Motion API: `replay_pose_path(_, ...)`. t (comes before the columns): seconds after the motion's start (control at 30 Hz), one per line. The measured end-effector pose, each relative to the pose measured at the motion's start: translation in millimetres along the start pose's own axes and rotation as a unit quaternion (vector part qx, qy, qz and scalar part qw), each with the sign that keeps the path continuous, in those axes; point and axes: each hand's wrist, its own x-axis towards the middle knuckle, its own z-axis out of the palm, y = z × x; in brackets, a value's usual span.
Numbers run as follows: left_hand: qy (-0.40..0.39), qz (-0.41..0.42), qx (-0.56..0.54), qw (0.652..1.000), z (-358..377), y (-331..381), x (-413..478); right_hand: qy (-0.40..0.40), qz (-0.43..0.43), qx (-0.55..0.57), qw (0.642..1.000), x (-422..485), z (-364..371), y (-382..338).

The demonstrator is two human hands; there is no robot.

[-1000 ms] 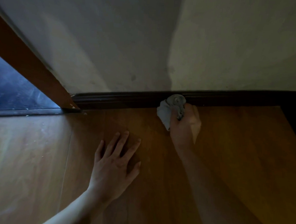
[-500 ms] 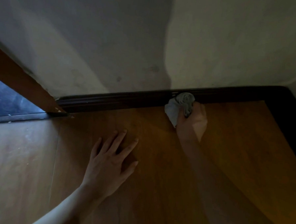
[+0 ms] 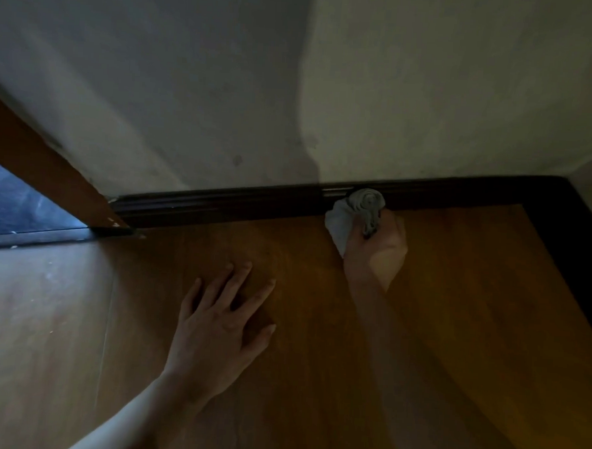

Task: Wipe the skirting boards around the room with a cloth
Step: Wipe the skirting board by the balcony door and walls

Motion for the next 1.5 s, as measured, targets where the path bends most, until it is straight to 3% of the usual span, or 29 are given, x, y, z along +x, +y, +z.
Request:
replay_pose_path(0.13,-0.004,-0.021,0.008,1.000,-8,9,4,-0.082,-0.122,0.021,0.989,-21,10,-20)
replay_pose_path(0.2,0.006,-0.029,0.002,1.000,-11,13,8,-0.103,-0.138,0.023,0.985,-20,12,-21)
replay_pose_path(0.33,0.009,-0.006,-0.001,1.000,-4,13,16,-0.079,-0.123,0.018,0.989,-3,2,-5)
replay_pose_path(0.53,0.012,0.002,0.007,1.000,0,12,17,-0.007,-0.024,-0.026,0.999,25,-15,25)
replay_pose_path(0.7,0.013,0.002,0.014,1.000,3,11,17,-0.045,-0.073,-0.019,0.996,21,-14,21)
replay_pose_path(0.87,0.017,-0.001,0.010,1.000,2,13,17,-0.013,-0.035,-0.002,0.999,21,-12,22)
replay_pose_path(1.03,0.017,-0.004,0.005,1.000,2,14,16,-0.050,-0.121,-0.012,0.991,8,-4,11)
replay_pose_path(1.33,0.017,-0.010,-0.003,1.000,1,15,16,-0.141,-0.144,0.046,0.979,-28,21,-32)
replay_pose_path(1.5,0.018,-0.011,0.000,1.000,1,16,16,-0.050,-0.035,0.063,0.996,-38,25,-36)
